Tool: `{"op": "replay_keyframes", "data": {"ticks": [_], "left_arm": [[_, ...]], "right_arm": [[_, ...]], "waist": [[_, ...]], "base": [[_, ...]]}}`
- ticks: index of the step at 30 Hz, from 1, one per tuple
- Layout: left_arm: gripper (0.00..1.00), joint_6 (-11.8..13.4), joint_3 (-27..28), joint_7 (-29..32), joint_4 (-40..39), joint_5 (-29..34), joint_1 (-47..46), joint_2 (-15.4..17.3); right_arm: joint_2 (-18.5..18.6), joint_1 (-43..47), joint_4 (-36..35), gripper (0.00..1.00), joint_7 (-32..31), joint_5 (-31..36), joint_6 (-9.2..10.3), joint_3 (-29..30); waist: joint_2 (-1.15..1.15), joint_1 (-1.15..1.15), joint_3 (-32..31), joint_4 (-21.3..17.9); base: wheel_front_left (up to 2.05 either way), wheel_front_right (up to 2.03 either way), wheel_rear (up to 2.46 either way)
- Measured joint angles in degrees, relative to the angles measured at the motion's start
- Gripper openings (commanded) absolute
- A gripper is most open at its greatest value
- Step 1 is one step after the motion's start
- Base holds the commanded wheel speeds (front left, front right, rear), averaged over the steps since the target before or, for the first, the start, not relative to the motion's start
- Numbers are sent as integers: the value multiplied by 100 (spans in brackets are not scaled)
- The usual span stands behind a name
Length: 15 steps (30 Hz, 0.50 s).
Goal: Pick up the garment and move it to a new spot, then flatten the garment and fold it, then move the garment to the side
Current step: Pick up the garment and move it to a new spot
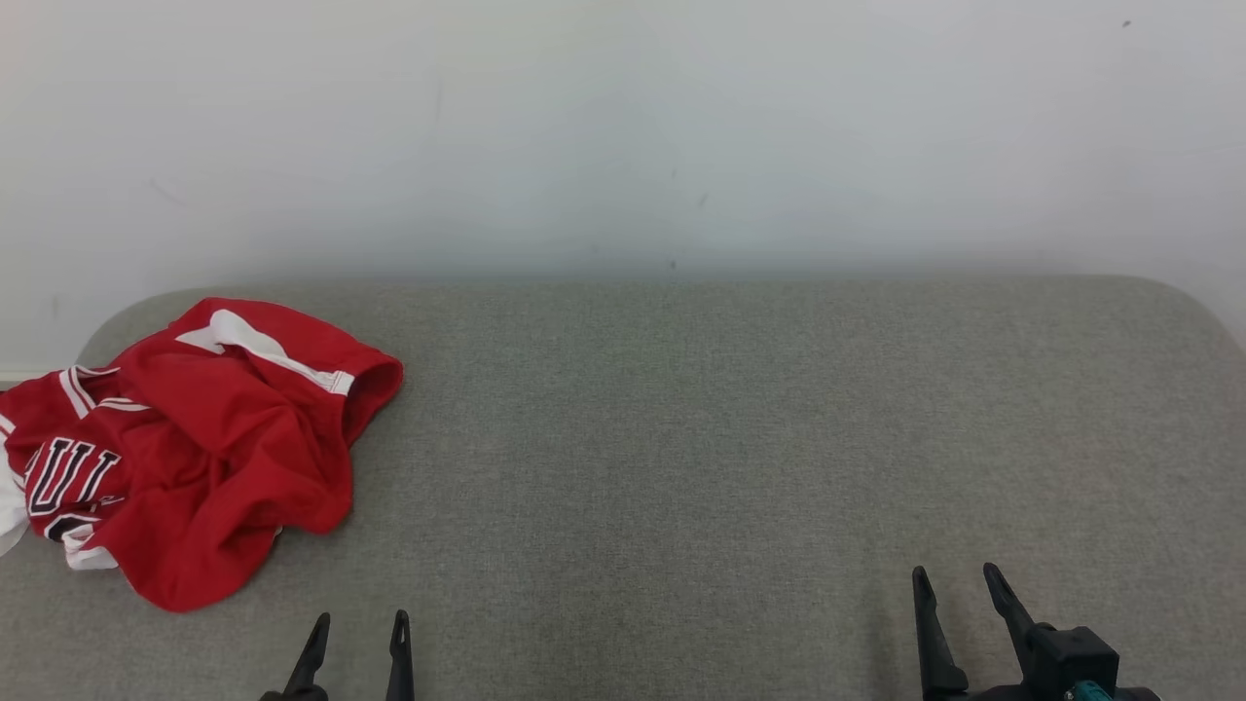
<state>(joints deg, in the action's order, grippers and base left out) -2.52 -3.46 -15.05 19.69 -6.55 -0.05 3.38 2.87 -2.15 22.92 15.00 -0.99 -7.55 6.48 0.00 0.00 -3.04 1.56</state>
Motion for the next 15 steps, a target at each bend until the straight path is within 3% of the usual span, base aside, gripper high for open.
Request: {"op": "replay_keyframes", "data": {"ticks": [15], "left_arm": [[100, 57, 227, 0, 107, -18, -17, 52]], "right_arm": [[2, 96, -18, 100, 13, -143, 0, 36]], "waist": [[0, 0, -57, 807]], "base": [[0, 0, 0]]}}
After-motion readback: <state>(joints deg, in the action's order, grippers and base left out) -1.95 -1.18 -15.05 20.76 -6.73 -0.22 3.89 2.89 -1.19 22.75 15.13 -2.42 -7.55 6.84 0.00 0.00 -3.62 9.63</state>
